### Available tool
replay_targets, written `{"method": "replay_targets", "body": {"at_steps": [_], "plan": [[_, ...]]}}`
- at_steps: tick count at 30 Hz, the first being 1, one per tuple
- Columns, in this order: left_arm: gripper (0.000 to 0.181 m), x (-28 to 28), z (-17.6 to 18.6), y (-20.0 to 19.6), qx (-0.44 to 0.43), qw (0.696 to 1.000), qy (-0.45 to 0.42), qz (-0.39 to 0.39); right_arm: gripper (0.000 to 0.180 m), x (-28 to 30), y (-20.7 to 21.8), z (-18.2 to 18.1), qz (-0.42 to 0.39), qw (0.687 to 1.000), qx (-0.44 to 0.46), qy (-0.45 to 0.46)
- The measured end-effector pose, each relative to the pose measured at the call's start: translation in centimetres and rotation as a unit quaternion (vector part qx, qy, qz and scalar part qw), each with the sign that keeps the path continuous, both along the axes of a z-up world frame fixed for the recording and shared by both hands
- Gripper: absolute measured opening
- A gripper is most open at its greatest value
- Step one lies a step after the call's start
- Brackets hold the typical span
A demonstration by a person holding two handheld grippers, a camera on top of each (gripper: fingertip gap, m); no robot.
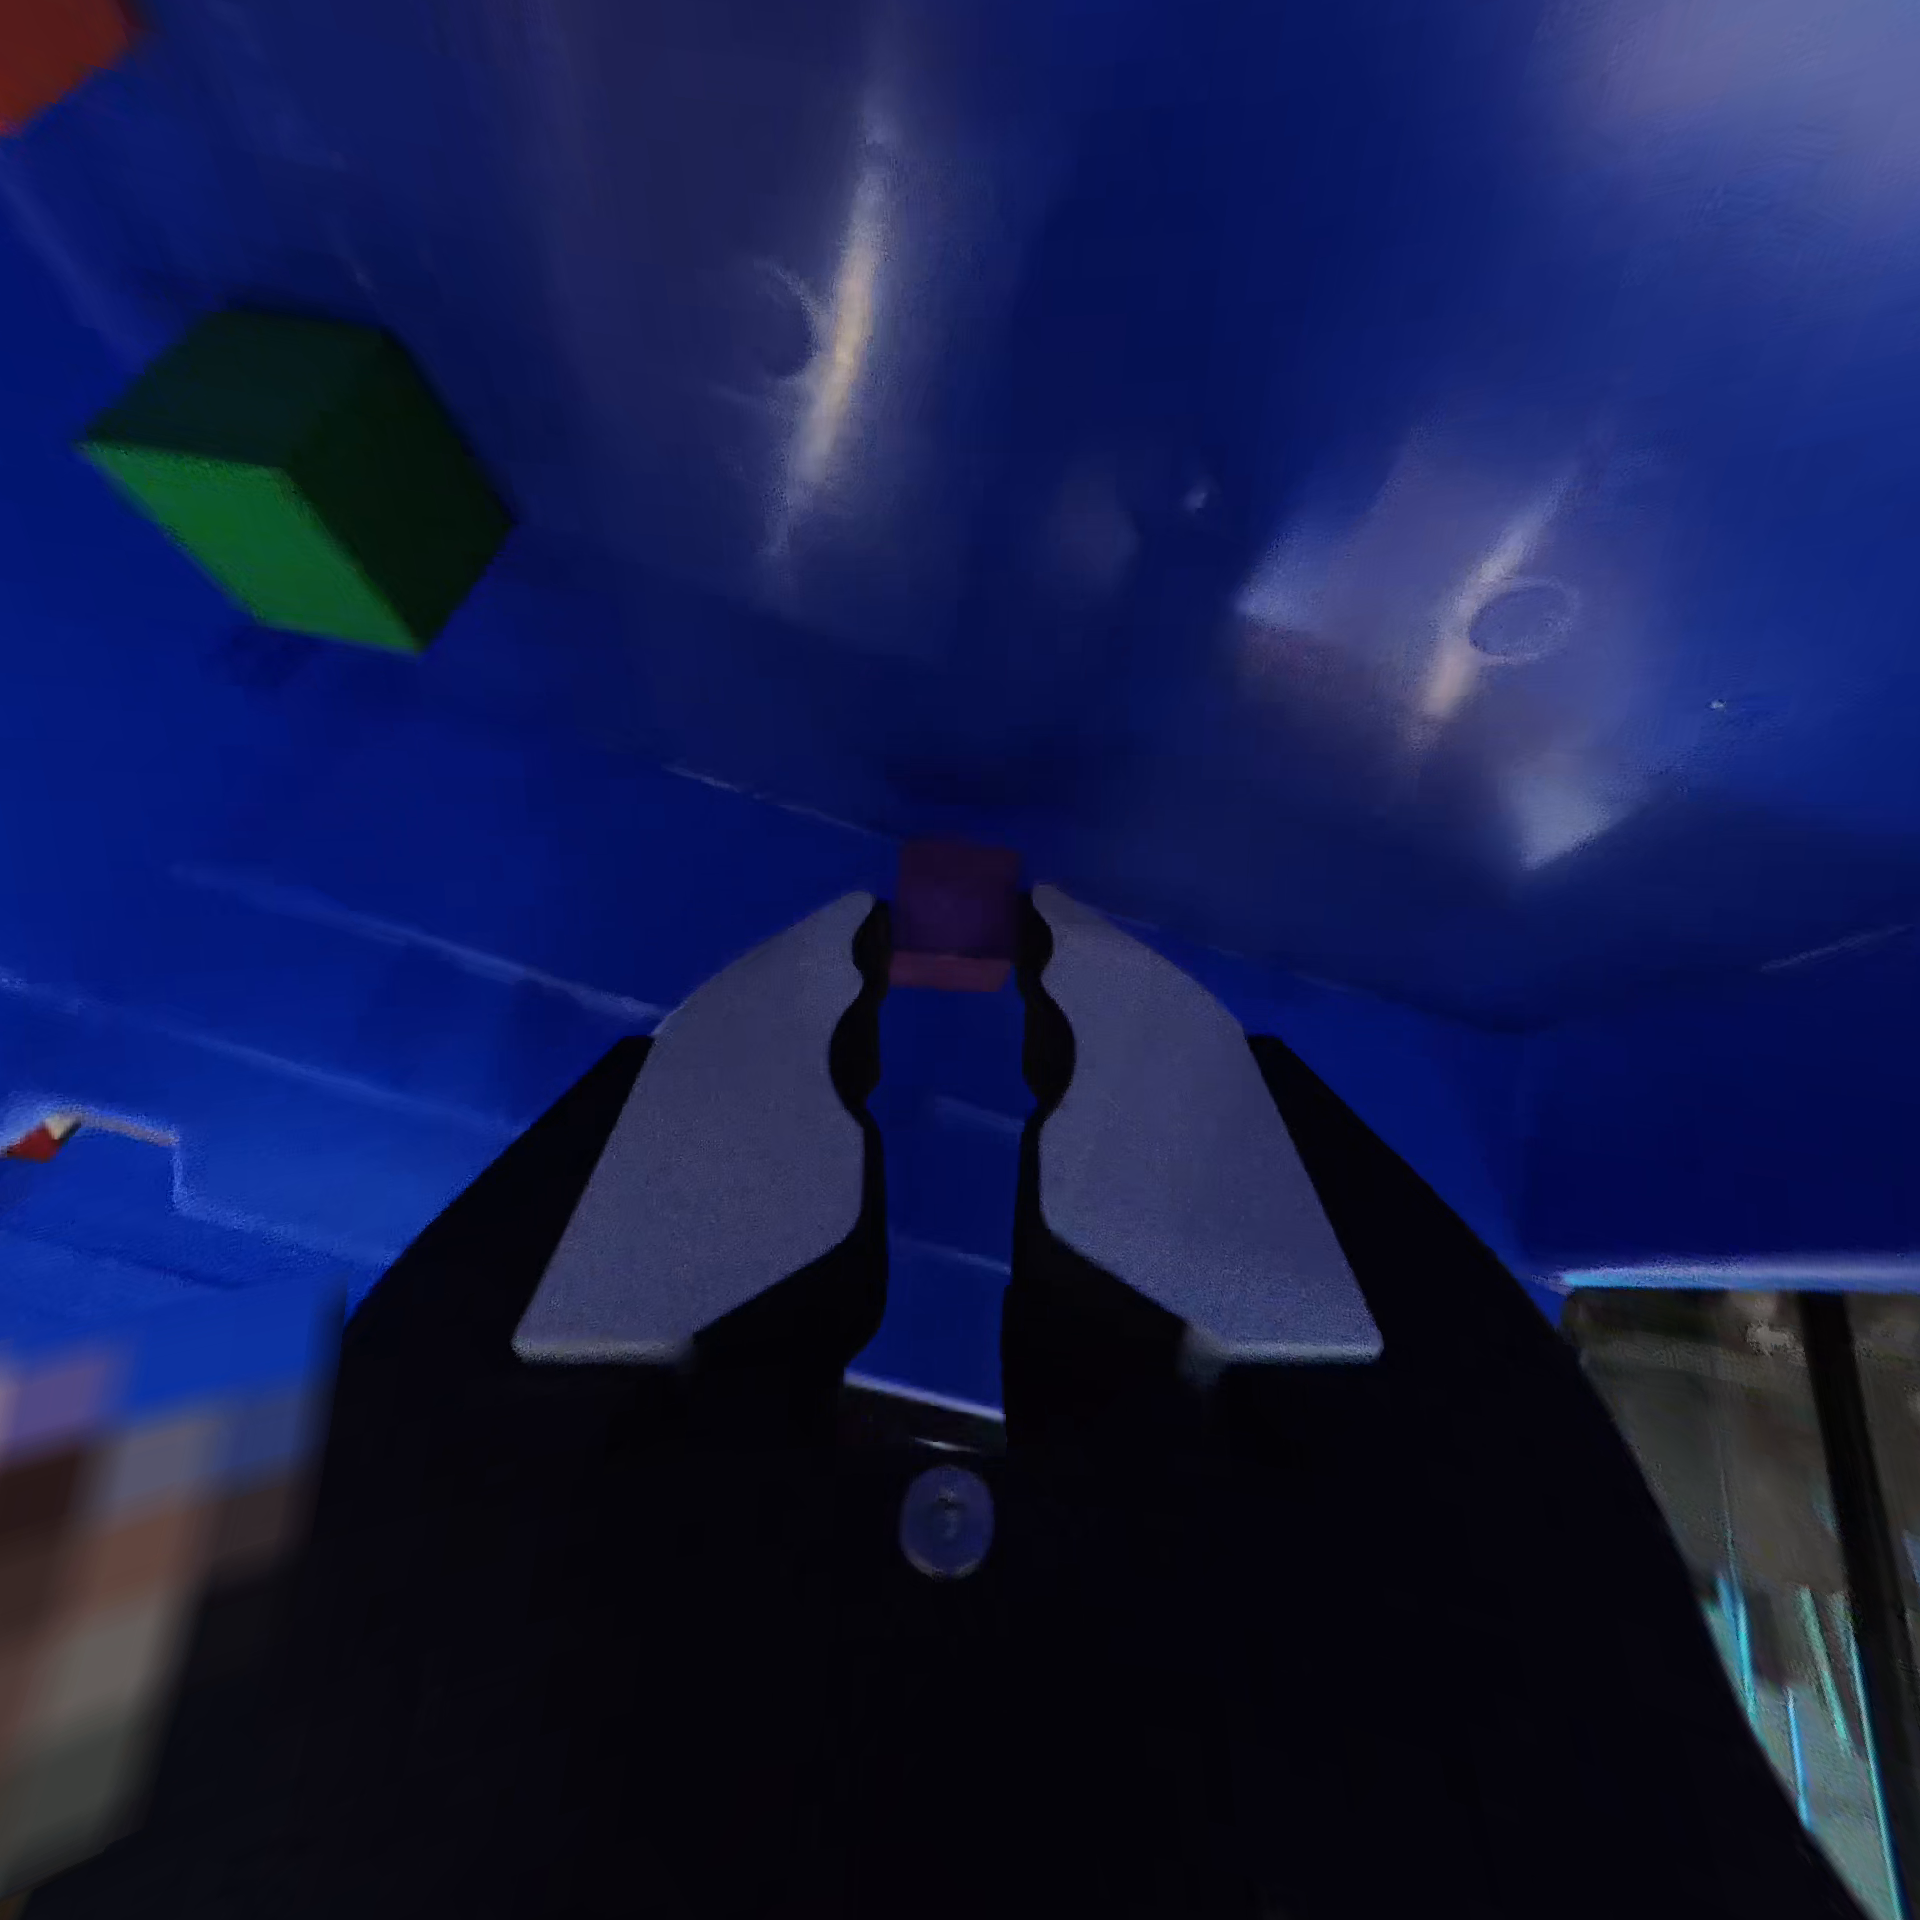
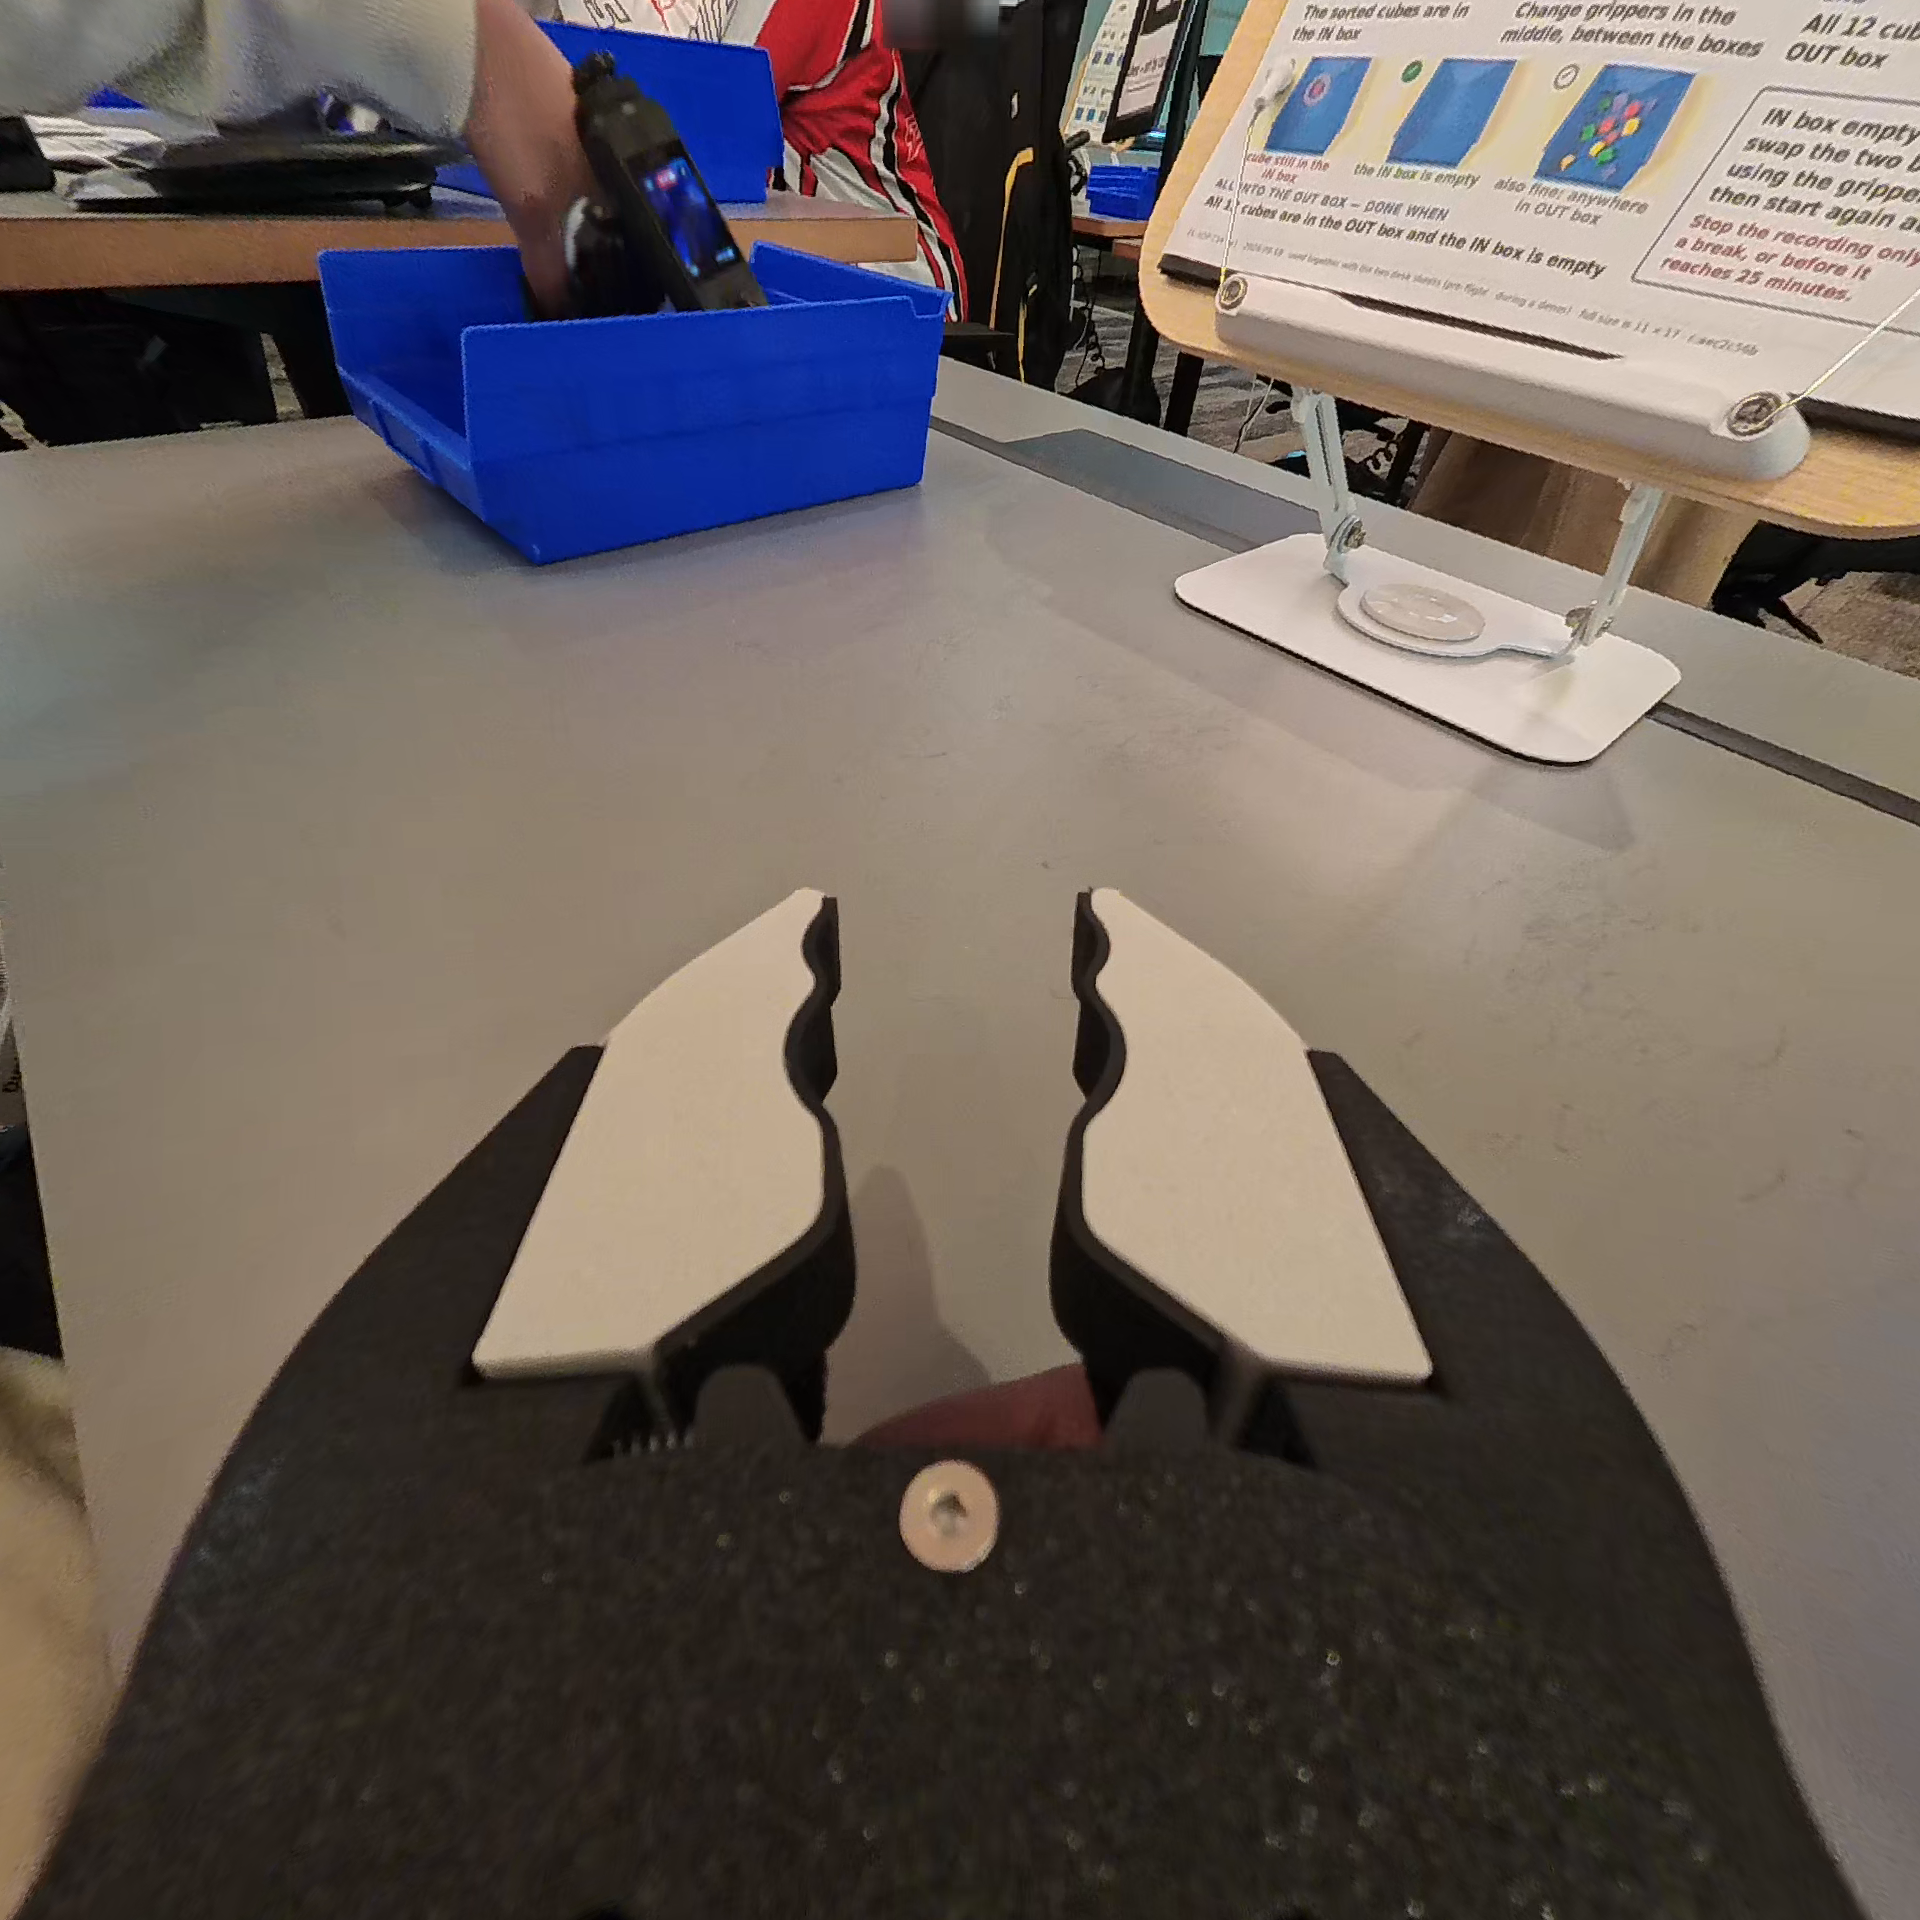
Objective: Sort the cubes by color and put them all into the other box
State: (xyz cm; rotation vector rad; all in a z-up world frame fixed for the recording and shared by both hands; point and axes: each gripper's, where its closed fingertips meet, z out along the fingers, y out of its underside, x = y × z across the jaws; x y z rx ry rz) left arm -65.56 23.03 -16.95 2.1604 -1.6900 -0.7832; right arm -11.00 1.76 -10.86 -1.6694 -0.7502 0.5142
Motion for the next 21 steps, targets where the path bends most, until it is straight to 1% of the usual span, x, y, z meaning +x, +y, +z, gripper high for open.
{"method": "replay_targets", "body": {"at_steps": [3,5,7,9,13,17,19,21], "plan": [[0.023,1.5,2.5,-0.1,0.054,0.996,-0.068,0.011,0.043,0.3,0.1,0.2,-0.002,1.000,0.000,-0.002],[0.023,3.0,4.8,-0.3,0.105,0.986,-0.127,0.018,0.043,0.7,0.2,0.5,-0.005,1.000,0.004,-0.004],[0.023,4.9,7.2,-0.9,0.159,0.966,-0.201,0.025,0.042,1.3,0.3,1.0,-0.011,1.000,0.007,-0.003],[0.023,7.5,9.4,-2.0,0.200,0.937,-0.285,0.026,0.042,2.0,0.5,1.6,-0.017,1.000,0.009,0.001],[0.023,13.9,12.7,-5.3,0.250,0.859,-0.448,0.010,0.042,3.0,0.6,2.6,-0.025,1.000,0.015,0.001],[0.023,20.3,14.8,-9.3,0.256,0.775,-0.578,-0.015,0.042,3.4,0.3,2.6,-0.020,1.000,0.010,-0.014],[0.022,23.6,15.8,-11.6,0.239,0.722,-0.649,-0.020,0.042,3.3,0.0,2.3,-0.012,1.000,0.010,-0.021],[0.022,26.9,16.5,-14.2,0.196,0.659,-0.726,-0.026,0.041,3.2,-0.2,1.5,-0.005,0.999,0.002,-0.031]]}}
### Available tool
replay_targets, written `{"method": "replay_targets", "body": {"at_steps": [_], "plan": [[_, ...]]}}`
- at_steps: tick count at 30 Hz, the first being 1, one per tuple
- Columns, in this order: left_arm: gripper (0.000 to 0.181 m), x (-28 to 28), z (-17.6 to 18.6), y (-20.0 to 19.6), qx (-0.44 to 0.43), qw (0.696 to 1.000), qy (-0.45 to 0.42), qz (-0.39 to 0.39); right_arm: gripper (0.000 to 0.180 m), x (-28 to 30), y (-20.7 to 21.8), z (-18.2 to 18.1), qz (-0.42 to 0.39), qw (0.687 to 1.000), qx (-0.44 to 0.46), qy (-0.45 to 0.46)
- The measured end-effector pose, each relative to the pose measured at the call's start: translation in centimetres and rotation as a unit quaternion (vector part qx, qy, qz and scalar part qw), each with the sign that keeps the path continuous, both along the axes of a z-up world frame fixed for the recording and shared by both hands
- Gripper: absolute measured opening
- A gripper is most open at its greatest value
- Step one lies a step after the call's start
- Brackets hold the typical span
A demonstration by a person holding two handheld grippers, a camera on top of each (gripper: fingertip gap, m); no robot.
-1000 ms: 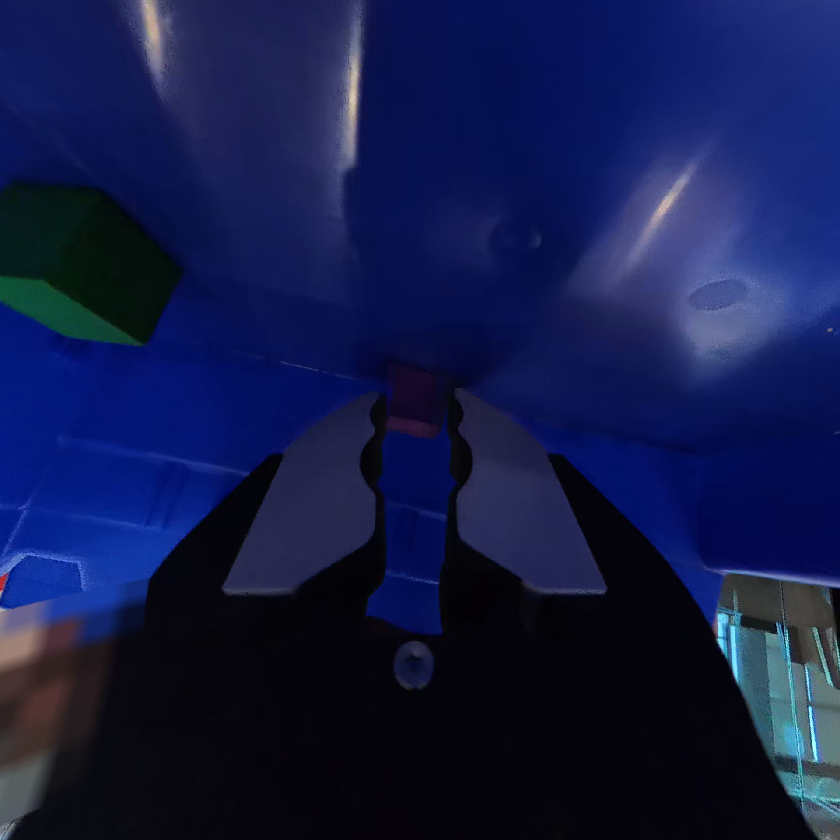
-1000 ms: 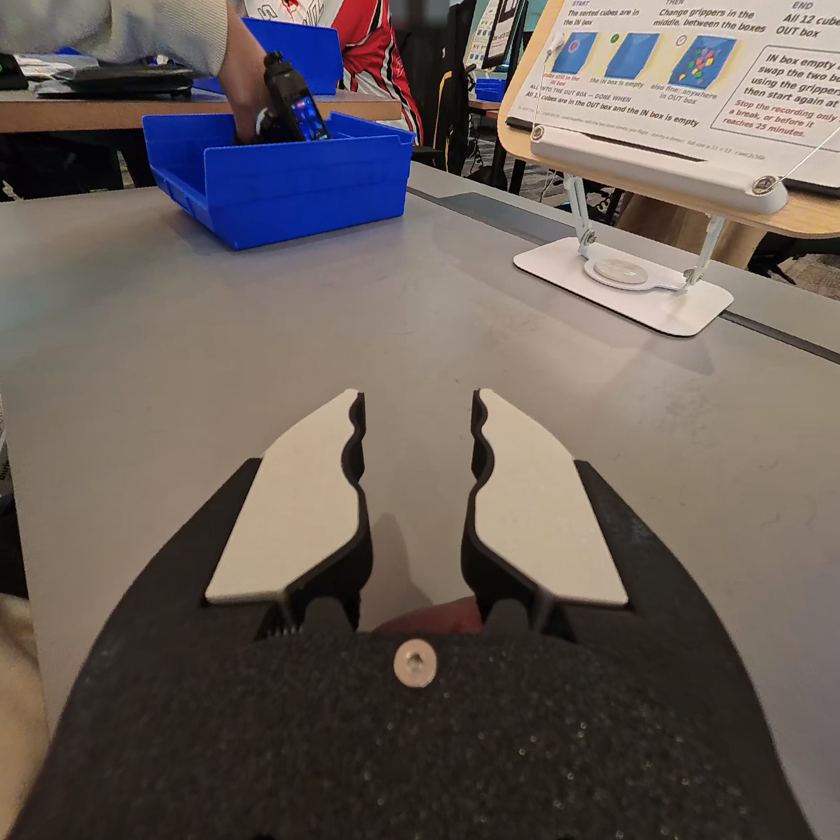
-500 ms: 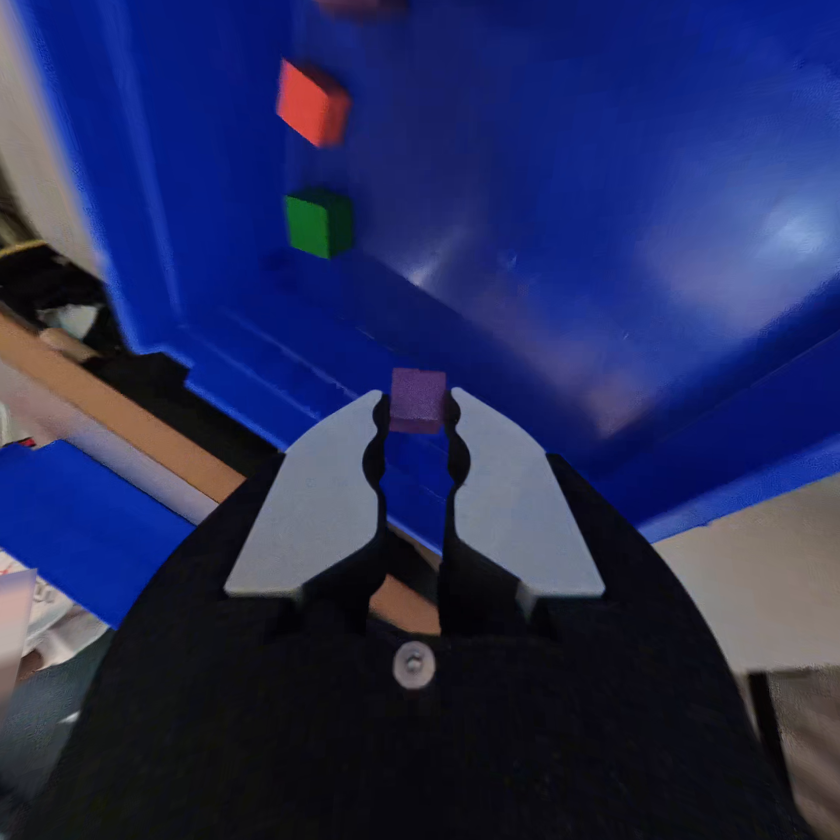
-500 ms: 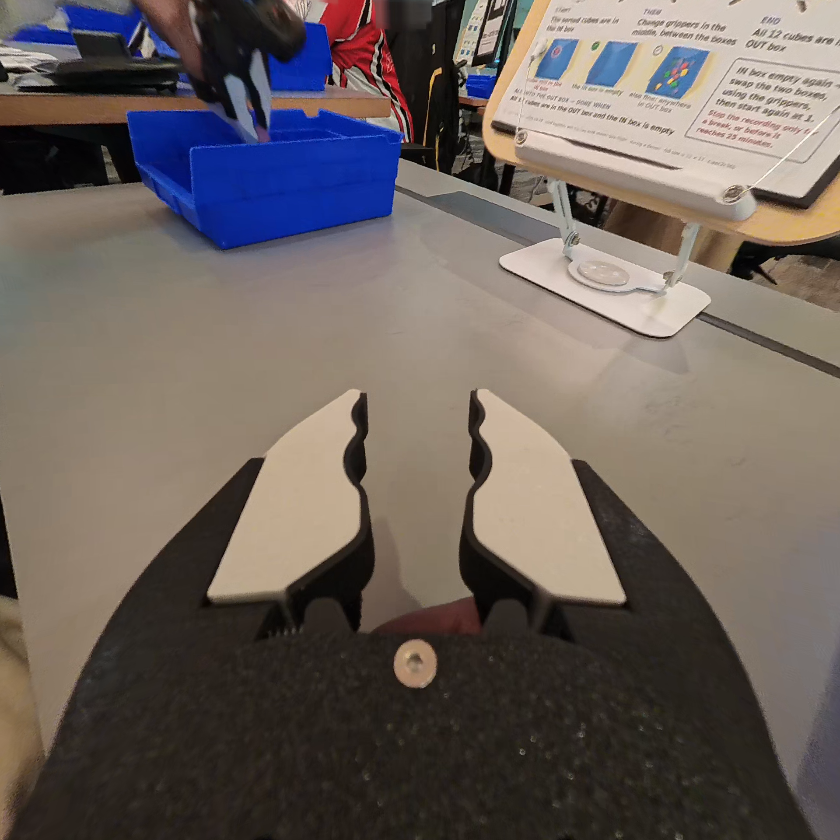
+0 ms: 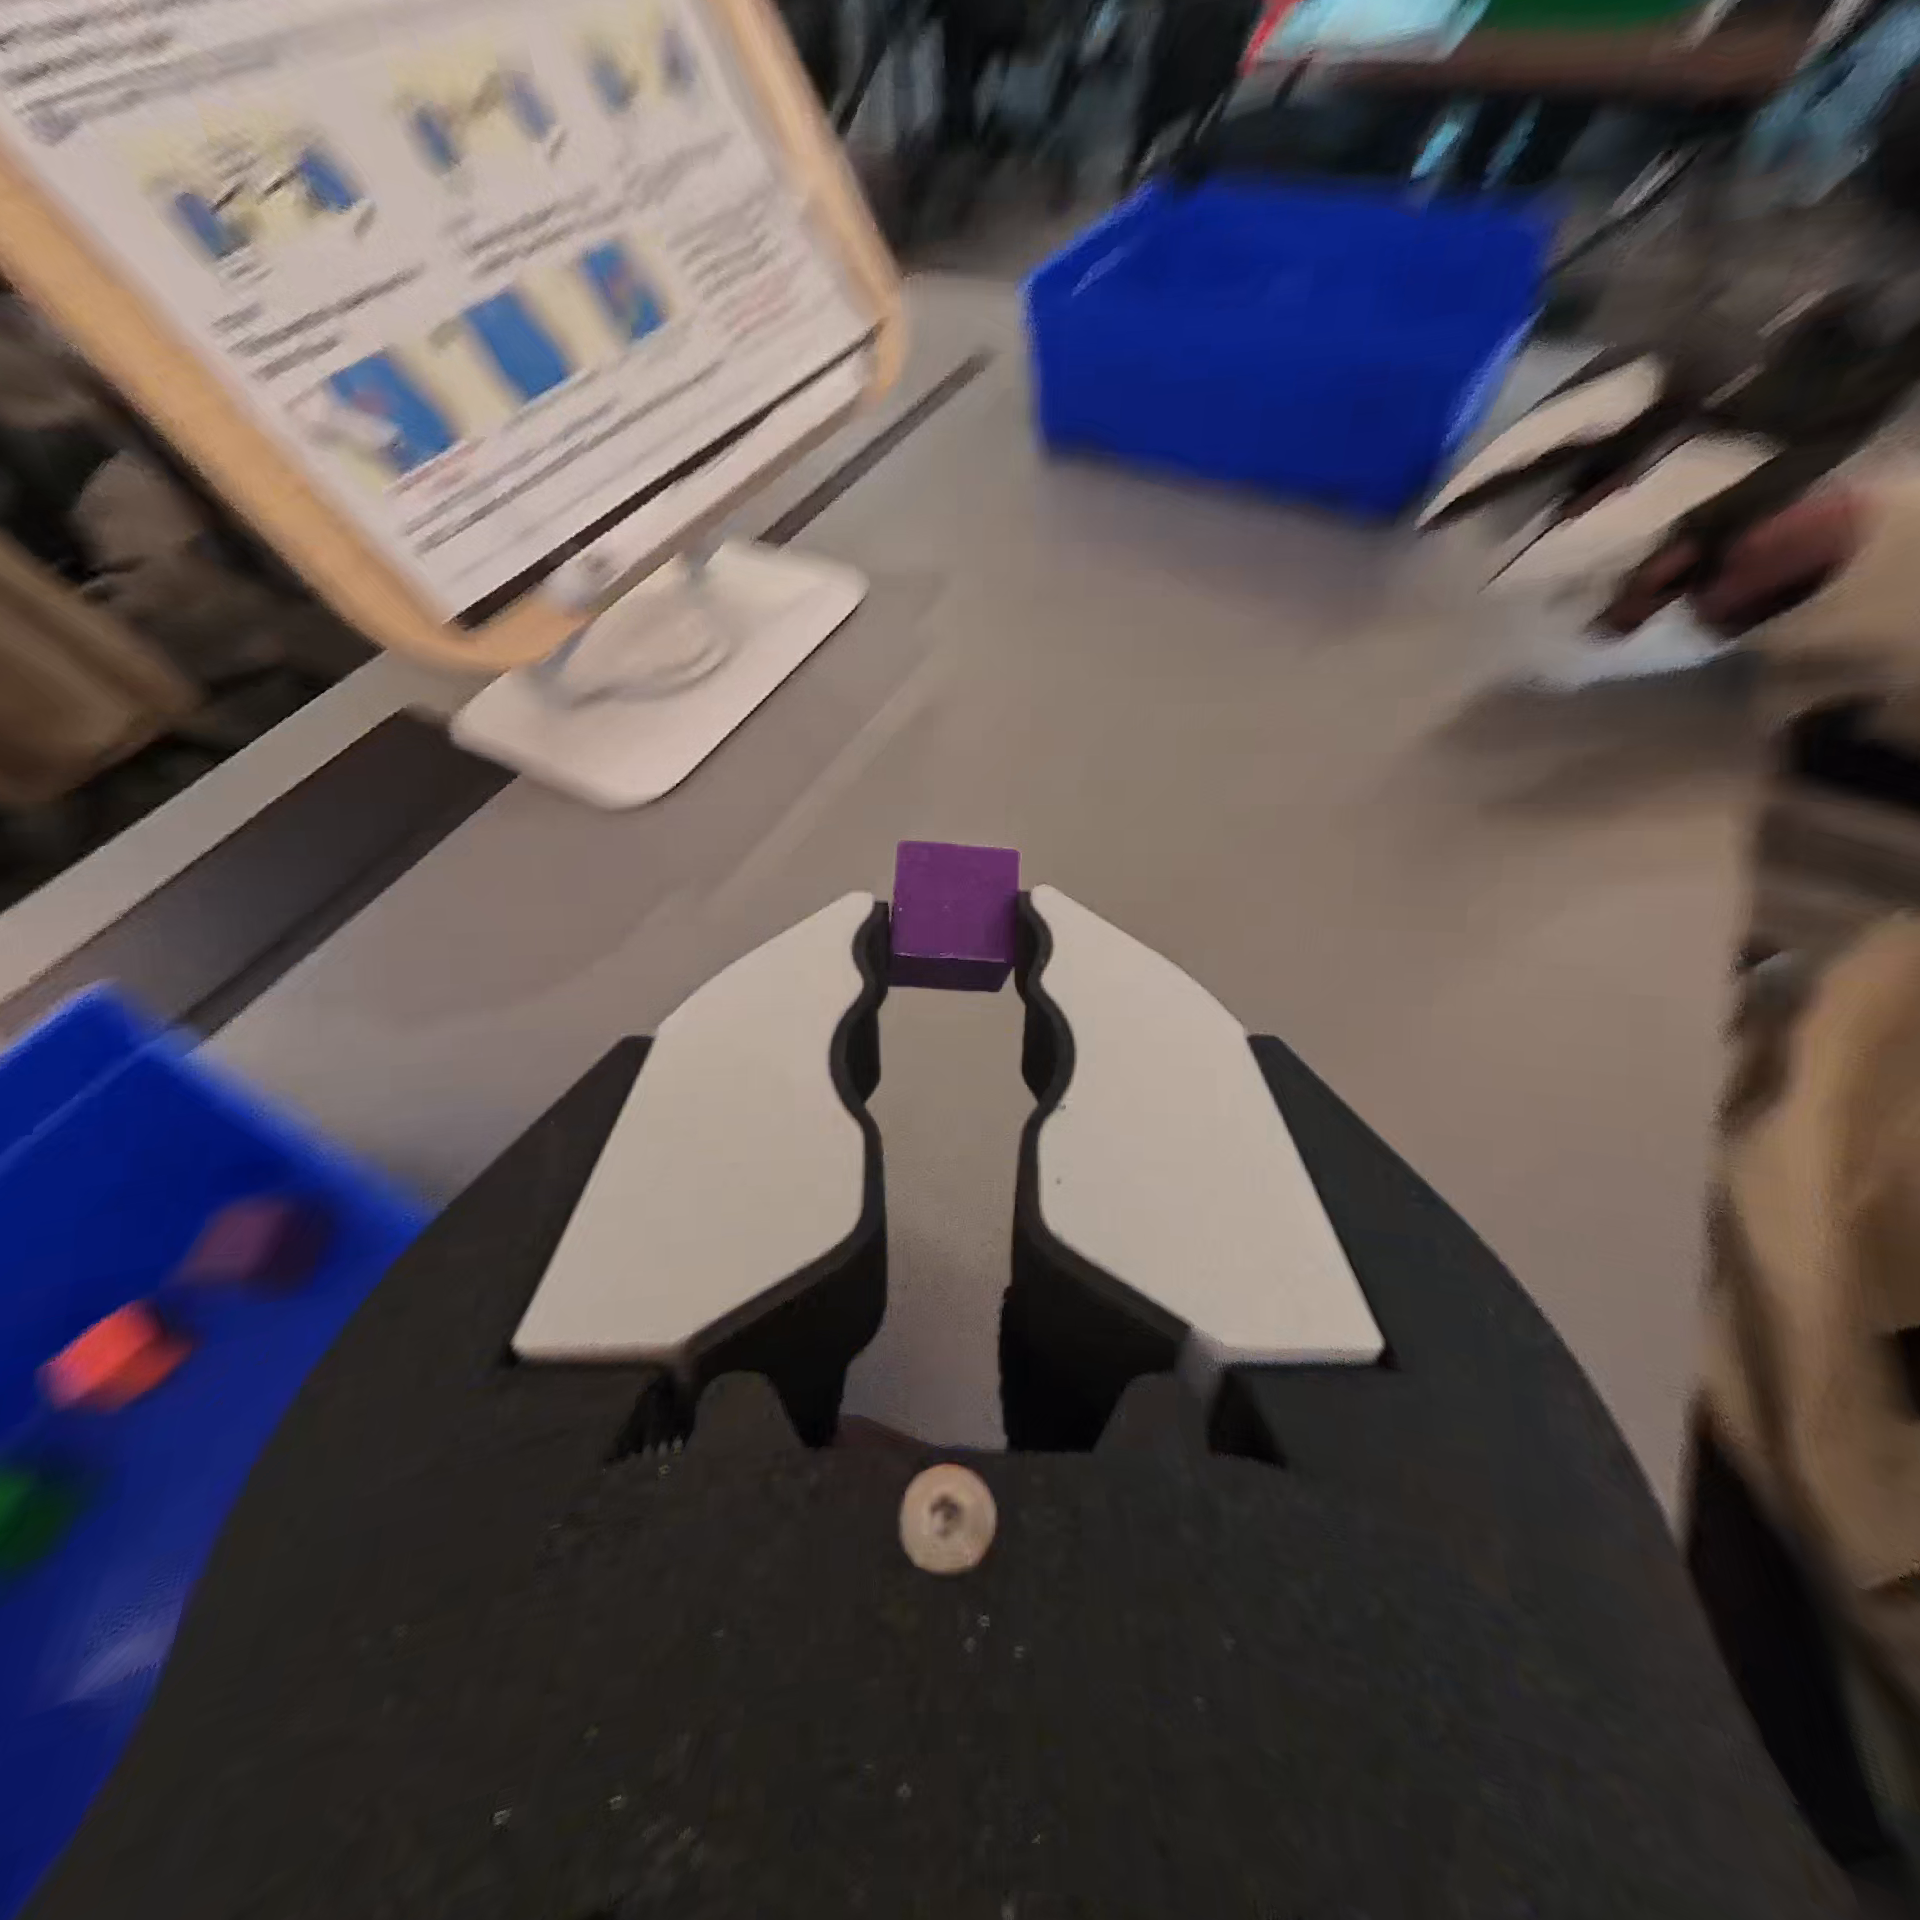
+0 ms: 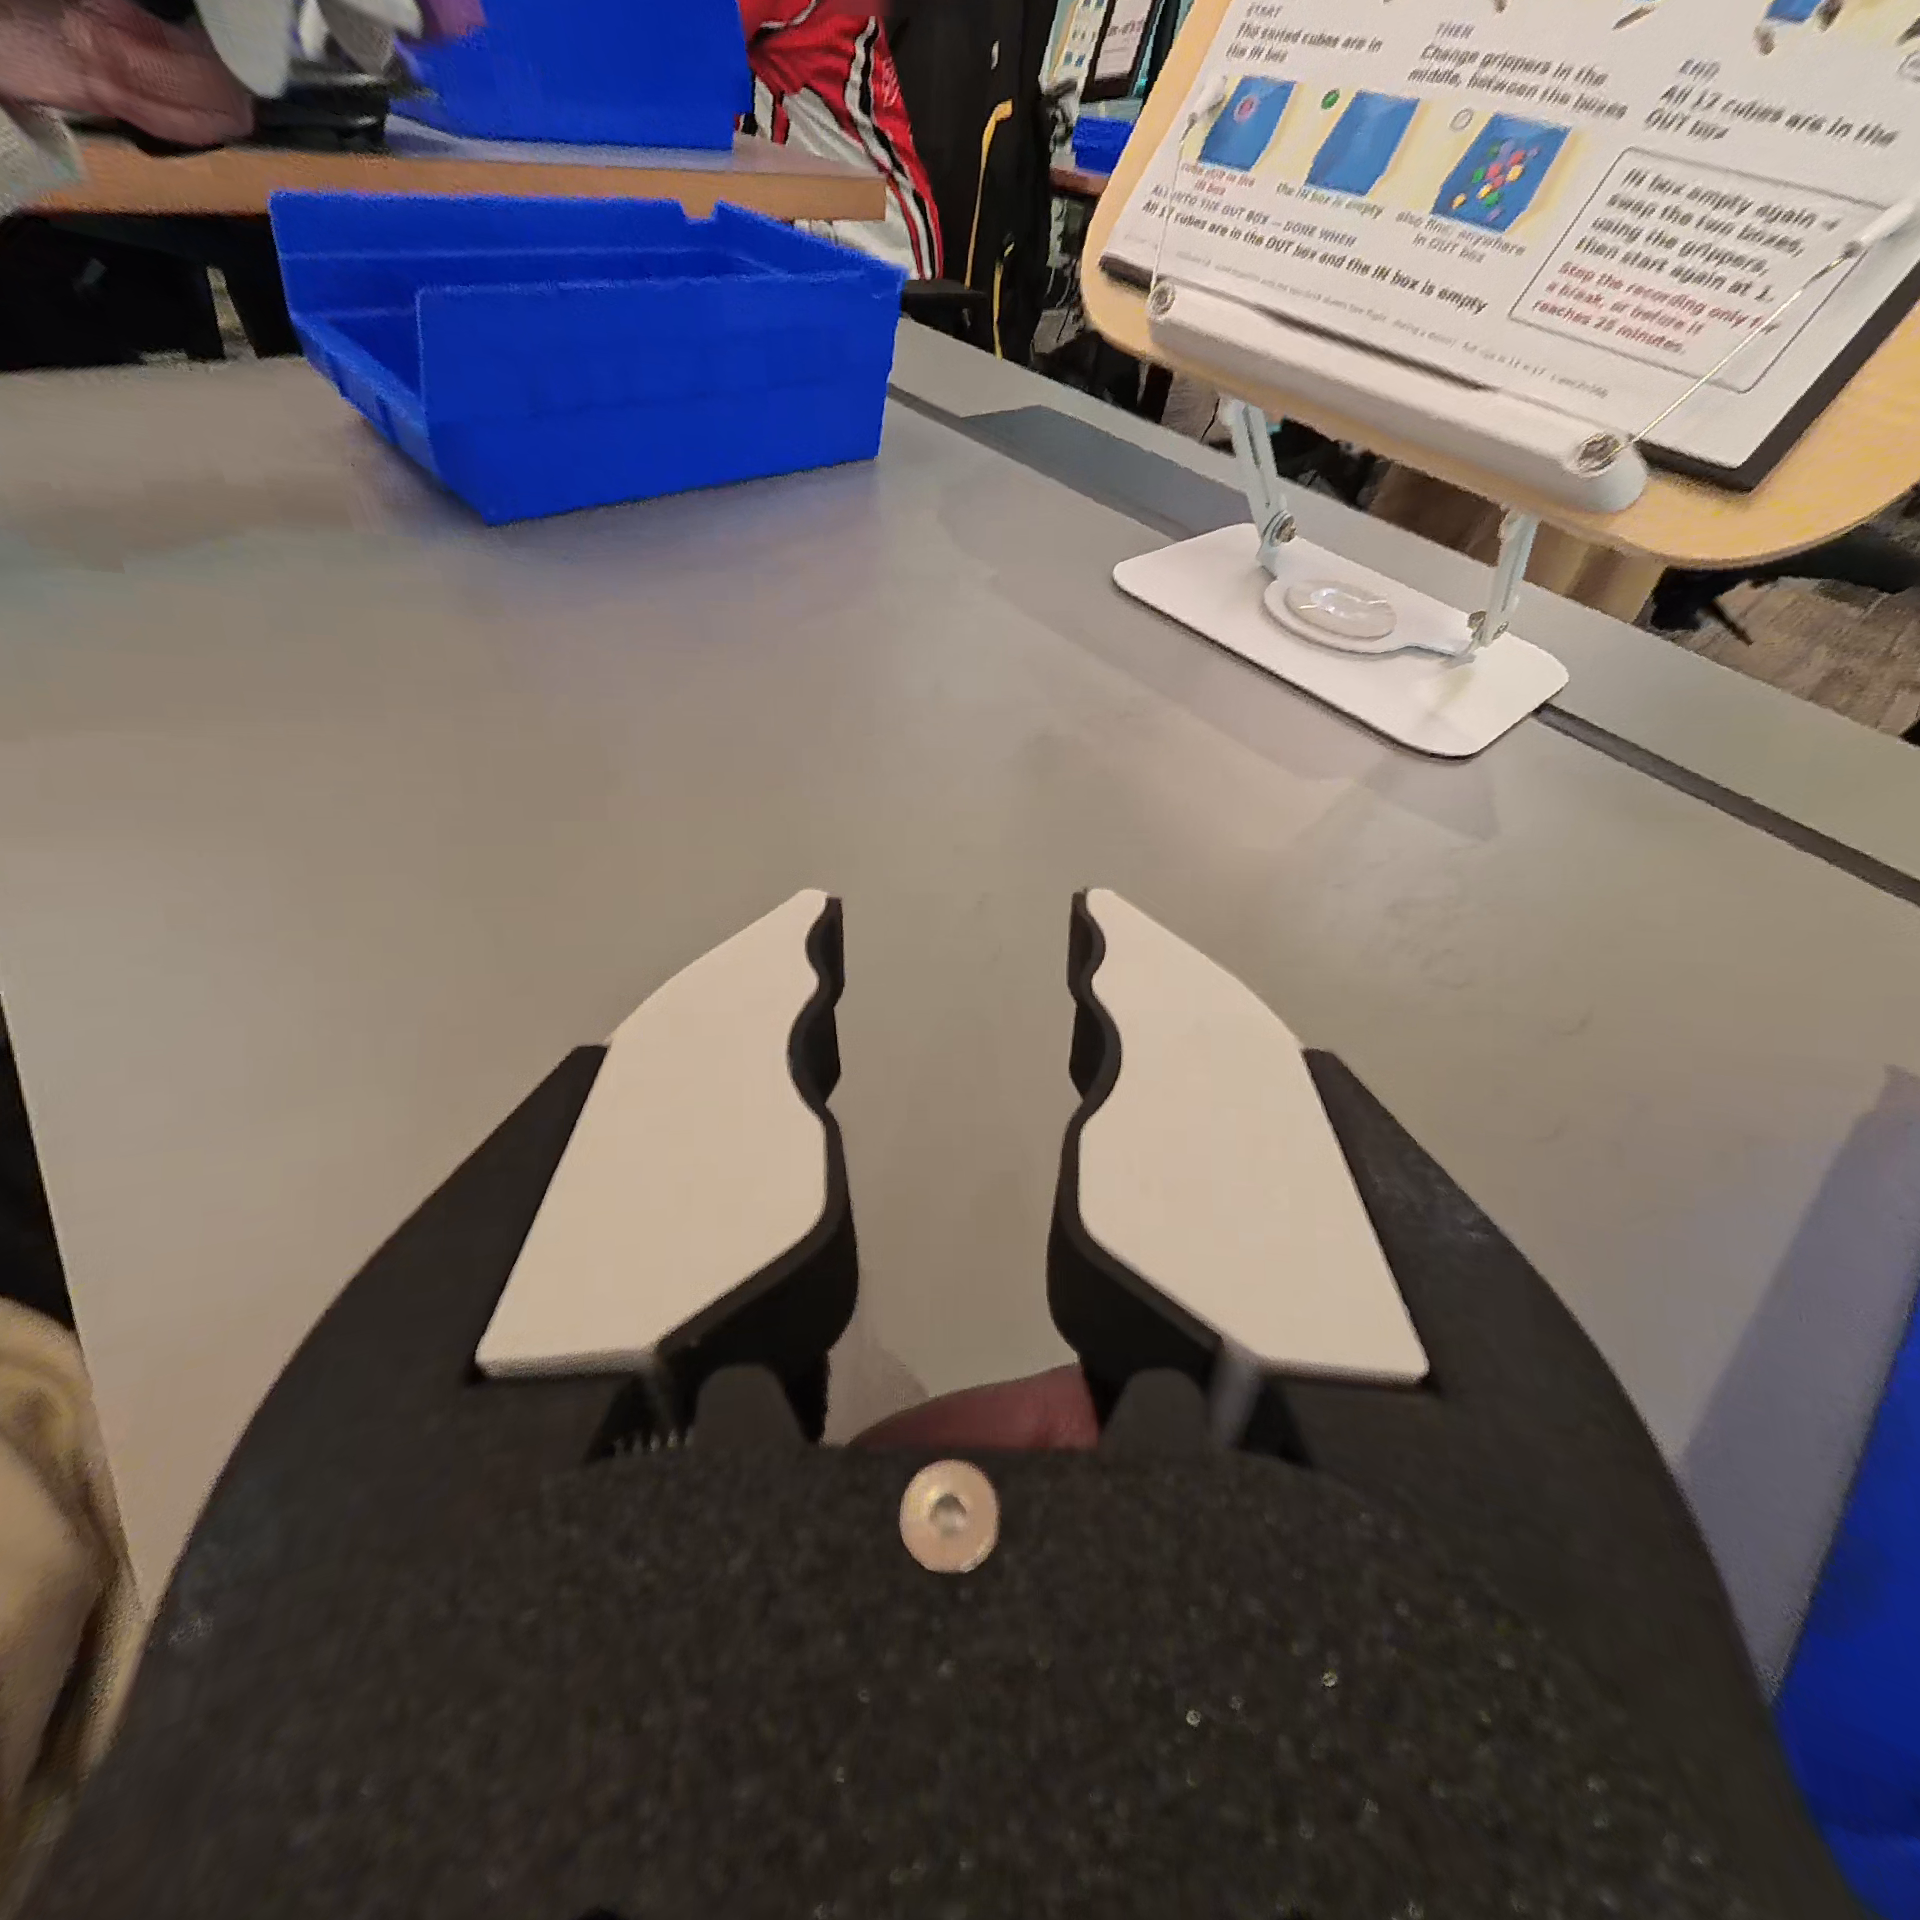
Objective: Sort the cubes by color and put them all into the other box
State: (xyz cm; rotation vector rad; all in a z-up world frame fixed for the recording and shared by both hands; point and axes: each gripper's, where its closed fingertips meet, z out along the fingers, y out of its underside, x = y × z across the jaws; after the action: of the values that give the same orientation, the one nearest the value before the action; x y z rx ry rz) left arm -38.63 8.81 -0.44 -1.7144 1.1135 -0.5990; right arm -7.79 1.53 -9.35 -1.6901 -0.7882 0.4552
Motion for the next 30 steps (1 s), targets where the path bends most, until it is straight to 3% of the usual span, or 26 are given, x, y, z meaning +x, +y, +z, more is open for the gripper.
{"method": "replay_targets", "body": {"at_steps": [4,7,12,16,24,28,30], "plan": [[0.022,5.8,1.5,-3.7,-0.072,0.975,-0.177,-0.110,0.042,-0.6,-0.1,-0.6,0.025,0.999,0.013,-0.026],[0.022,9.9,1.8,-4.3,-0.147,0.945,-0.242,-0.162,0.043,-2.0,-0.2,1.9,0.073,0.995,0.059,-0.033],[0.022,16.0,2.4,-5.1,-0.251,0.896,-0.302,-0.206,0.041,-5.8,-0.2,7.0,0.134,0.961,0.227,-0.082],[0.022,19.3,1.4,-5.8,-0.286,0.882,-0.302,-0.221,0.042,-8.3,0.7,8.8,0.136,0.930,0.321,-0.115],[0.022,21.8,1.1,-6.6,-0.379,0.805,-0.376,-0.258,0.040,-9.7,1.6,9.4,0.098,0.901,0.404,-0.124],[0.022,22.8,0.5,-6.7,-0.398,0.791,-0.381,-0.266,0.039,-10.0,1.9,8.9,0.095,0.902,0.403,-0.123],[0.022,23.1,0.5,-6.9,-0.405,0.784,-0.386,-0.268,0.024,-9.8,2.3,9.1,0.078,0.903,0.404,-0.123]]}}
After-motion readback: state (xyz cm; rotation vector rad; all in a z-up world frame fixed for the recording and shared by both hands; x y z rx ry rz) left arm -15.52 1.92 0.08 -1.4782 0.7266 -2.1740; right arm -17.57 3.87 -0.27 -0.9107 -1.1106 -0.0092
